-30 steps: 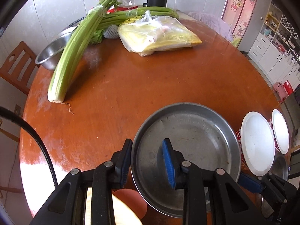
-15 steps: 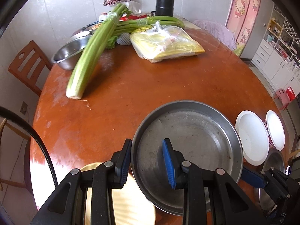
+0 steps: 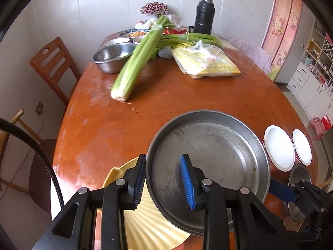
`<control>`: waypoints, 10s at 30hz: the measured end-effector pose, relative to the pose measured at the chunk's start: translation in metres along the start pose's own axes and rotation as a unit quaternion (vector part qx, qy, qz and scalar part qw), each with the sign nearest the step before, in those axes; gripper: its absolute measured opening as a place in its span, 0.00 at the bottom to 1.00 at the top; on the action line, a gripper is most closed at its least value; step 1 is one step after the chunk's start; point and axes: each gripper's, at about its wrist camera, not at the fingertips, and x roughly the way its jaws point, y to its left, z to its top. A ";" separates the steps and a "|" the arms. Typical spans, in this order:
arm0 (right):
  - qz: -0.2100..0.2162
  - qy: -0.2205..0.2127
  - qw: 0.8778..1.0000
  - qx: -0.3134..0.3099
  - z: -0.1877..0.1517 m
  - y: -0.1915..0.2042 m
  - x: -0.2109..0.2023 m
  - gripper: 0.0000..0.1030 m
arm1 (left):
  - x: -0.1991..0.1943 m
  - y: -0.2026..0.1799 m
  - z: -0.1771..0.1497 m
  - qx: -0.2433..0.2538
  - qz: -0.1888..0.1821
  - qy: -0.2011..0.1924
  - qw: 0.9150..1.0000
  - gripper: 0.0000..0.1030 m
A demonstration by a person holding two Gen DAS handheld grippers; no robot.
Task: Organize plates and bowls
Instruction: 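Lift the grey metal tray with both tools and carry it over the yellow shell plate, then lower the grey metal tray onto the yellow shell plate with both tools, then open both tools and release the grey tray rim, then move both tools toward the deep steel bowl, then grasp the deep steel bowl rim with the right tool while the left tool grips it too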
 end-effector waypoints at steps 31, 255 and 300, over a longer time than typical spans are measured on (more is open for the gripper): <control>0.023 0.036 0.996 -0.078 -0.018 0.048 0.023 0.48 | -0.012 0.050 -0.053 -0.053 0.022 0.010 0.998 0.33; -0.060 -0.082 0.995 0.003 -0.059 -0.201 -0.139 0.64 | -0.019 -0.207 -0.063 0.043 -0.071 -0.011 0.996 0.51; -0.087 0.010 0.996 -0.016 -0.111 -0.210 -0.087 0.35 | 0.028 -0.247 -0.093 0.079 -0.119 0.066 0.988 0.51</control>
